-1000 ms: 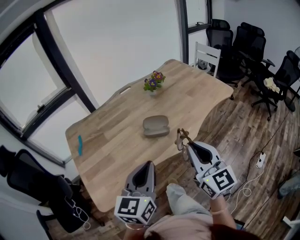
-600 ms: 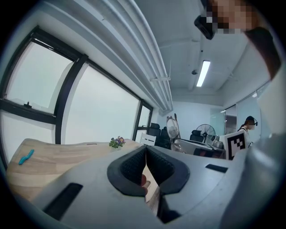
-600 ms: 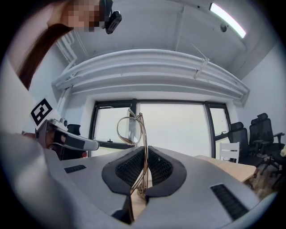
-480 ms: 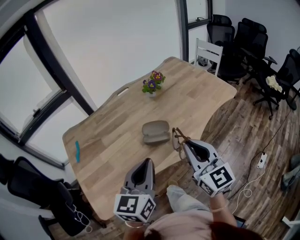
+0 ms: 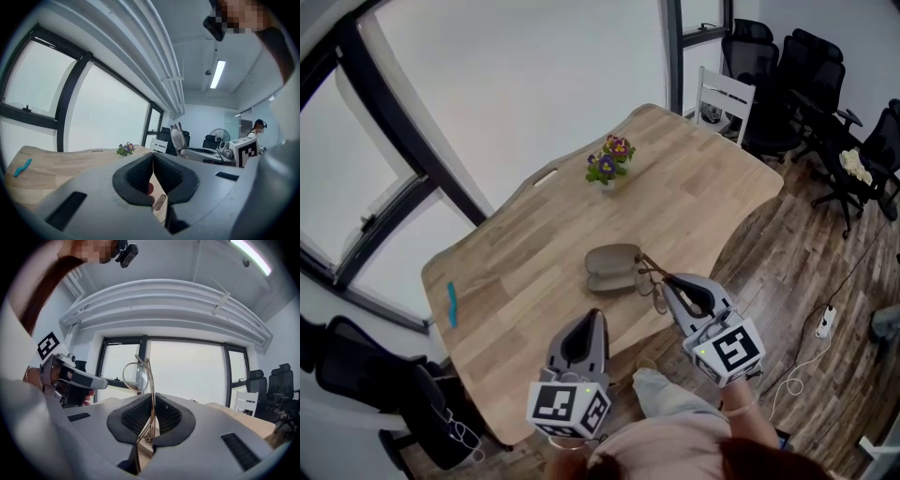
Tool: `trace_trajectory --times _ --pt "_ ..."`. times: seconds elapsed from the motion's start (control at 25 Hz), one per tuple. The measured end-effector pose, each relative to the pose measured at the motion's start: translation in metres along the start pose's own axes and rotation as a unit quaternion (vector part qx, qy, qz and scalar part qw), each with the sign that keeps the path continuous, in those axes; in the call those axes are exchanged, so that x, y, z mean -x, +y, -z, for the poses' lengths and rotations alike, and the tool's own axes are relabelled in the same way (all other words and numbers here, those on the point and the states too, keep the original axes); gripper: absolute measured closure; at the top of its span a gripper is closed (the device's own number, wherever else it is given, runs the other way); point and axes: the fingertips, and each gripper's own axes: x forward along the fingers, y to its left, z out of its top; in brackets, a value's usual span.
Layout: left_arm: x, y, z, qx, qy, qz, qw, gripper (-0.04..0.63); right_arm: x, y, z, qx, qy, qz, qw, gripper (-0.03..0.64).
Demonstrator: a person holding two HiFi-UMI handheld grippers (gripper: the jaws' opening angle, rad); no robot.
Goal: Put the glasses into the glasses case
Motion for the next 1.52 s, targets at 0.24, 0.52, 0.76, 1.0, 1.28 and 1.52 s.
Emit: trace_trajectory --times 0.24,0.52,0.76,1.0,1.28,1.52 --pt "-0.017 0.01 -0.001 0.001 0.002 -0.009 1.0 0.594 -0.025 -0.004 0.014 0.014 0.019 -0.027 0.999 0.6" --pt "-0.038 0.026 0.001 0.01 0.005 -0.021 0.9997 0.594 -0.055 -0.012 0.033 0.049 0.046 -0.067 0.996 0.6" --pt "-0.054 0.04 0.005 0.014 0.011 -0.034 0.9993 0.594 -0.077 -0.011 0.053 0.066 0.069 -0.099 0.99 0.6" --pt "-0.065 0.055 0.01 0.017 0.018 -0.048 0.9986 0.594 -0.098 -0.007 0.072 0.085 0.092 -0.134 0.983 0.6" --pt "-0.071 0.072 0.013 0.02 0.027 -0.05 0.9982 0.594 -0.123 0.0 0.095 0.108 0.111 -0.157 0.975 0.6" --pt "-0.075 0.083 0.009 0.018 0.033 -0.033 0.9987 0.594 -0.131 0.004 0.117 0.129 0.141 -0.161 0.968 0.6"
